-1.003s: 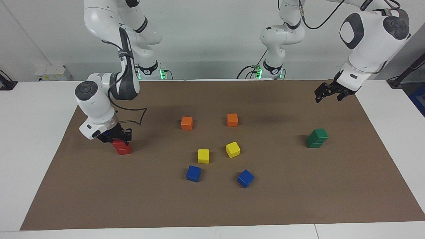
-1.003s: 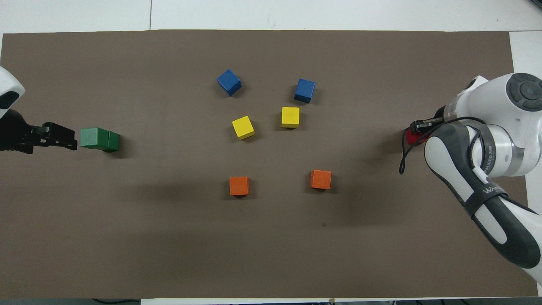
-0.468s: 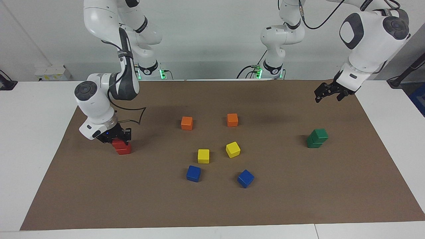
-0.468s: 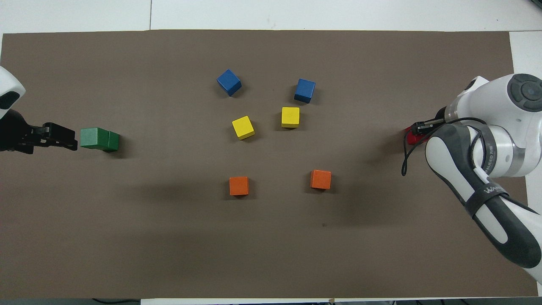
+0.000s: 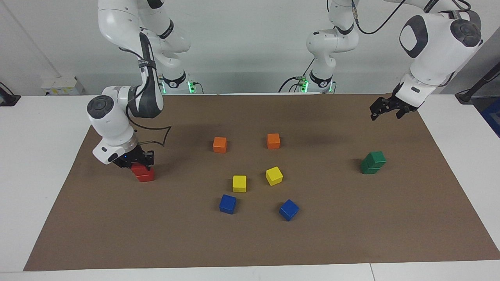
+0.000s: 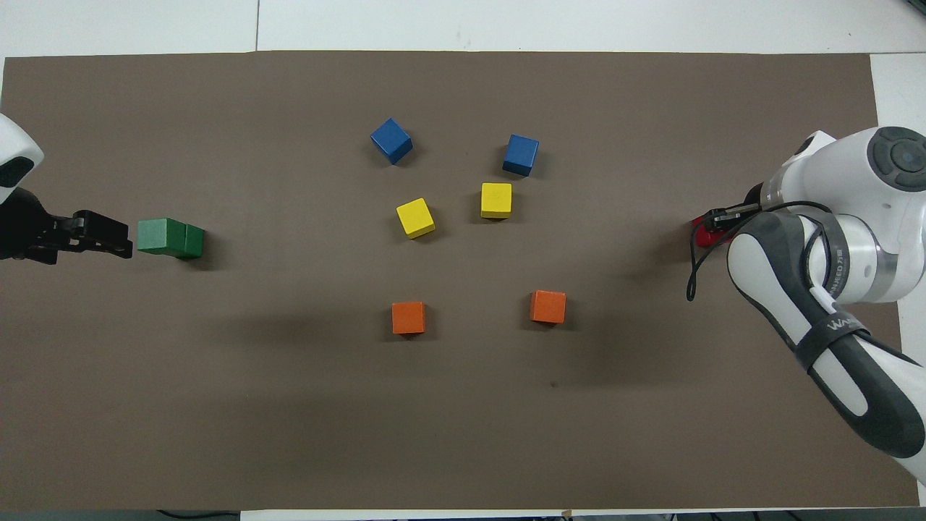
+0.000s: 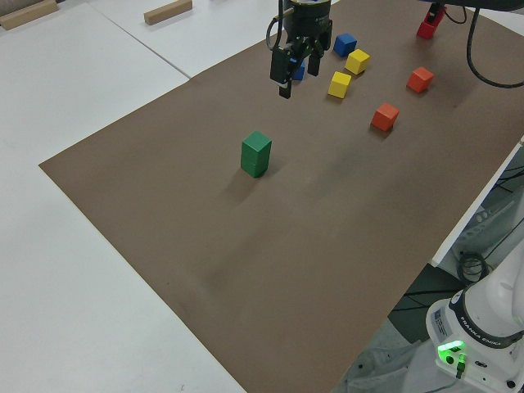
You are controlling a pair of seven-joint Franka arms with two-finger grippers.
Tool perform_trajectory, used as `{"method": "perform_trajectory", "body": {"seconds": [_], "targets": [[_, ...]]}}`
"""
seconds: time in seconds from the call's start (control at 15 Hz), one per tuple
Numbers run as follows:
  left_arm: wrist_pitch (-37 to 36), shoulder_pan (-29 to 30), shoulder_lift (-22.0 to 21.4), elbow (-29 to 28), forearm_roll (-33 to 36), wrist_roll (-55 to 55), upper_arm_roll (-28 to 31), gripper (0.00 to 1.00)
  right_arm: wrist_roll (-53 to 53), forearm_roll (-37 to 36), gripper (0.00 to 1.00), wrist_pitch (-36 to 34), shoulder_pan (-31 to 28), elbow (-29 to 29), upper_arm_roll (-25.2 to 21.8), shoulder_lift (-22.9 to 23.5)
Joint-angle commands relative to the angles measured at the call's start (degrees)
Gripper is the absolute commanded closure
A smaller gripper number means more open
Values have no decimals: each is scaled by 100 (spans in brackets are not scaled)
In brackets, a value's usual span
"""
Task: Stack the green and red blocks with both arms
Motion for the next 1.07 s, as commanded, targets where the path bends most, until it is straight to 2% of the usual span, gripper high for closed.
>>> {"method": "perform_trajectory", "body": {"seconds": [0.0, 0.53, 0.6, 0.74, 0.8, 0.87, 1.0], "targets": [[-110, -51, -81, -31, -79, -69, 22, 0, -86, 33, 100, 150, -80, -160, 57, -106], [-137, -59, -64, 154, -53, -69, -180, 0, -51, 33, 100, 159, -71, -152, 48, -98], [-189, -77, -37, 215, -44, -69, -189, 0, -42, 24, 83, 159, -62, -143, 48, -98], [-251, -77, -37, 250, -26, -69, -180, 0, 63, 24, 31, 150, -62, -143, 48, -98], [-242, -77, -28, 277, -18, -69, -189, 0, 107, 24, 18, 150, -62, -143, 48, -98], [-251, -77, -37, 286, -9, -69, -189, 0, 116, 24, 10, 150, -62, -143, 48, -98], [-181, -77, -46, 277, -26, -69, -189, 0, 116, 24, 5, 159, -62, -134, 48, -98]]}}
